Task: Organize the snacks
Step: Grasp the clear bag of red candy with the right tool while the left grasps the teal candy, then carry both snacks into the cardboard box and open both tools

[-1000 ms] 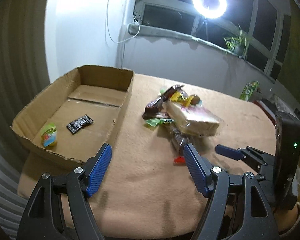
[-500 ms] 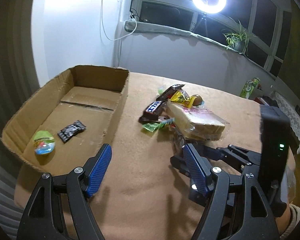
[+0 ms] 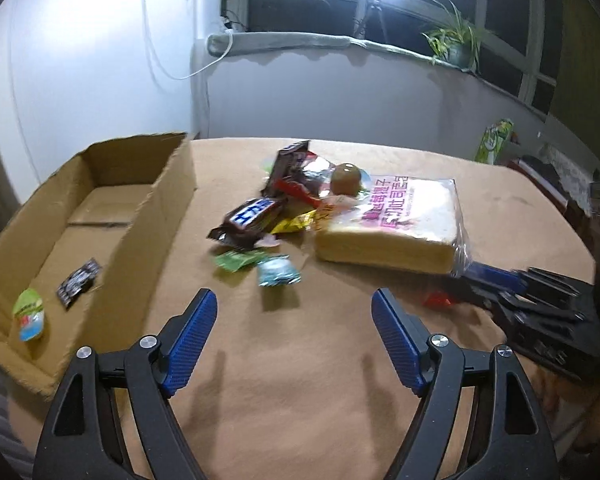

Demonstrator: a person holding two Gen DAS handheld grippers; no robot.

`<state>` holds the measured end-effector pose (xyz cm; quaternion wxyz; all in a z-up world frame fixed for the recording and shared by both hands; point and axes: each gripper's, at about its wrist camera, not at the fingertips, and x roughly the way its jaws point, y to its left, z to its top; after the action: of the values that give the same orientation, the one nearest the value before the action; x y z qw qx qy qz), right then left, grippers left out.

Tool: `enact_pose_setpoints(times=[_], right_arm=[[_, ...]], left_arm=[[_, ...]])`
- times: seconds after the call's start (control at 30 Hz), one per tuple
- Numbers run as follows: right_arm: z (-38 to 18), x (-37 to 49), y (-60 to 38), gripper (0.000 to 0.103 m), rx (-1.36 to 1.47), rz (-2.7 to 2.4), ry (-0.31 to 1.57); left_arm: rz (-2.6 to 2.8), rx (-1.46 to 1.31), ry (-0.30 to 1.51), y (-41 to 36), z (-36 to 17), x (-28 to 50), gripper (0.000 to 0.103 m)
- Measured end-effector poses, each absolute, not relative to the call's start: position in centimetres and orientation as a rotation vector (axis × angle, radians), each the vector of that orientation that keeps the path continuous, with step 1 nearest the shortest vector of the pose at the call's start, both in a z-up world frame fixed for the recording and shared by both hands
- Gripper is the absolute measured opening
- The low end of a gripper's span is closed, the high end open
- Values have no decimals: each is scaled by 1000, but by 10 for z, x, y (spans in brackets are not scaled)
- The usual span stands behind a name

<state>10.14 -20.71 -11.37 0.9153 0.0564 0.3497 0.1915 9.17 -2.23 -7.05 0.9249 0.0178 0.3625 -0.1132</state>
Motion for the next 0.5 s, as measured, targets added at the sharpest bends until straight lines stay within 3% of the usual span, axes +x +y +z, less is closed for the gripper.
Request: enact_pose_setpoints(times=[0.23,0.3,0.43,0.5], right_arm=[[-121,79,-218,31,105,456,719],[-123,78,-222,31,121,457,718],[-123,77,-226,31,133,460,714],[-124,77,-226,31,138,461,712]], left_arm=[[-198,-18,826,-20,-89,129,39],[-209,-47,830,-17,-91,134,38],[-213,-40,841,-18,-91,138,24],[-214,-44,847,-17,-92,140,23]])
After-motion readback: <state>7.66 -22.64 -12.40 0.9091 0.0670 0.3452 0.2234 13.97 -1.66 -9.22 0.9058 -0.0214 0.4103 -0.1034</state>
